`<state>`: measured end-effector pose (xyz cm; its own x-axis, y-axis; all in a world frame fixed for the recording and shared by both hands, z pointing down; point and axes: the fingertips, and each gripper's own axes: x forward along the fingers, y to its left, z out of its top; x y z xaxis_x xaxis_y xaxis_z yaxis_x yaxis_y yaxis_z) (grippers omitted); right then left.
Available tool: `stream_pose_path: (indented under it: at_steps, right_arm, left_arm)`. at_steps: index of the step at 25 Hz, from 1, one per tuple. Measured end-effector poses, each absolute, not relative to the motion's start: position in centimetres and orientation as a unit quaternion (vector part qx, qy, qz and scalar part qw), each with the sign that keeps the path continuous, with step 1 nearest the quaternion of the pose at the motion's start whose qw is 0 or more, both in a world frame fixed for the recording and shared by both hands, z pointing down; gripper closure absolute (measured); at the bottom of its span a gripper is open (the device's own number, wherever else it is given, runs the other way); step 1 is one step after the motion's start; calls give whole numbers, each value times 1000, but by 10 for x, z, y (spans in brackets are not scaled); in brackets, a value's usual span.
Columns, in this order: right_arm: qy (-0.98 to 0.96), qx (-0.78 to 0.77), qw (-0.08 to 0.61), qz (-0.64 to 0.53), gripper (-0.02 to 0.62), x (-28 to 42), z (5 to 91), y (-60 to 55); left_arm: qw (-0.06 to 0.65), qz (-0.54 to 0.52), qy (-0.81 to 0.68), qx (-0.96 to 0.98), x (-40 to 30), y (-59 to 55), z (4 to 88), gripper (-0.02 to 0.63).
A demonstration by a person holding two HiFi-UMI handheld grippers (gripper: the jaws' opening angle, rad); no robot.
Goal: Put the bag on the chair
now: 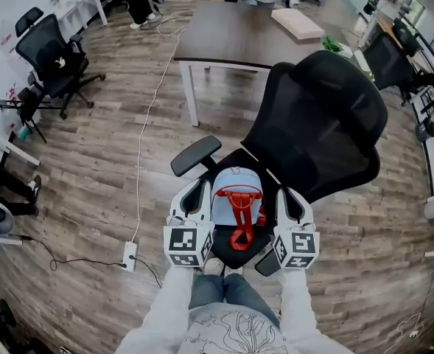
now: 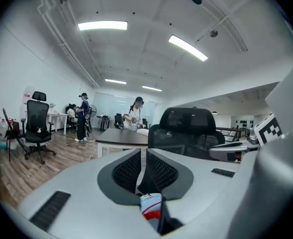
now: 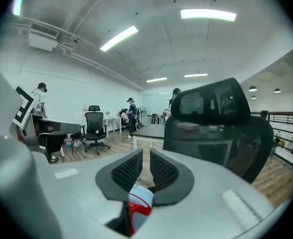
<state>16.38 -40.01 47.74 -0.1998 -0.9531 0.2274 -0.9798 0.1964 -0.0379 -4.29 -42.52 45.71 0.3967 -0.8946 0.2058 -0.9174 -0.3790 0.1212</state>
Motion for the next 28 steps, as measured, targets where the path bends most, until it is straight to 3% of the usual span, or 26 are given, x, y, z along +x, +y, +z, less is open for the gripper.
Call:
stream_pose_path:
  at_steps: [12, 28]
  right_arm:
    - [-765, 644, 1, 12, 555, 159, 364, -374]
    - [-772, 635, -32, 18, 557, 146, 335, -352]
  left_arm:
    - [55, 12, -583, 811, -64, -397, 359, 597]
    - [12, -9, -582, 813, -63, -368, 316, 600]
